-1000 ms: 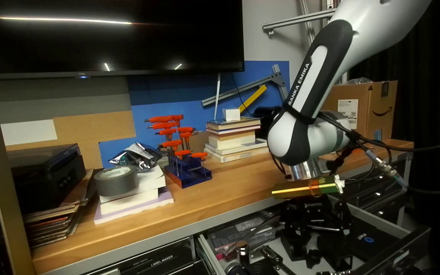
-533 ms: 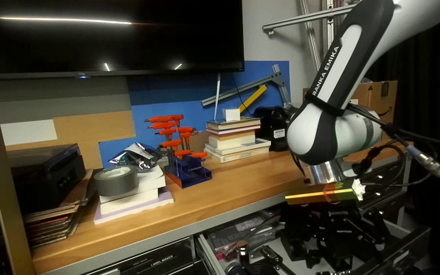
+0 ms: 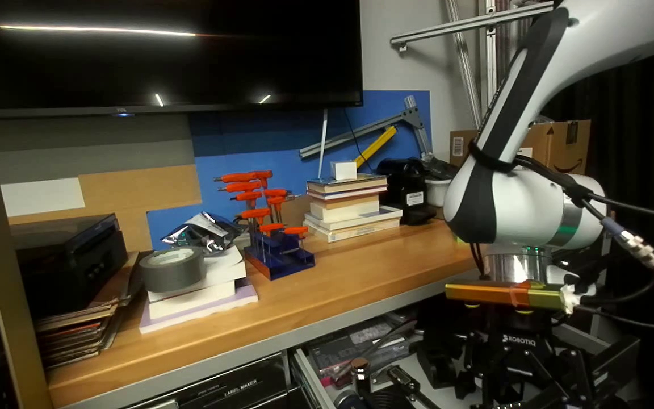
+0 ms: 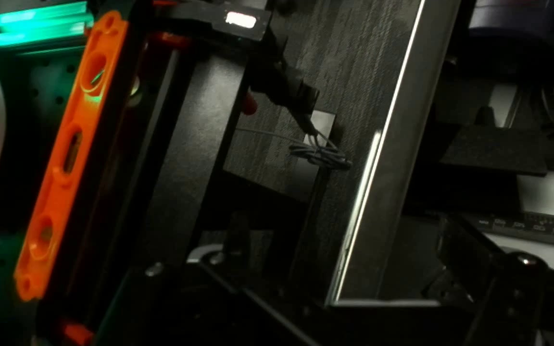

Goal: Pick up the black objects from the counter and put them in the open drawer and close it

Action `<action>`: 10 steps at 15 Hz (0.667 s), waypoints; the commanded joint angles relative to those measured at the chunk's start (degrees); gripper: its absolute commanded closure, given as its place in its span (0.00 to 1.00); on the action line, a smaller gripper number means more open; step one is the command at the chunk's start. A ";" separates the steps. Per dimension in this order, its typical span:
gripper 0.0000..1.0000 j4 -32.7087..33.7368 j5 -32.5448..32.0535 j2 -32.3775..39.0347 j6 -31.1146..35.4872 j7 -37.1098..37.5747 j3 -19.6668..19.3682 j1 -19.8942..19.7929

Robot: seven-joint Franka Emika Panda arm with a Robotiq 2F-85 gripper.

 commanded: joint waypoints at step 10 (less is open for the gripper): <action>0.00 7.10 29.73 12.36 9.65 -23.55 6.16 0.49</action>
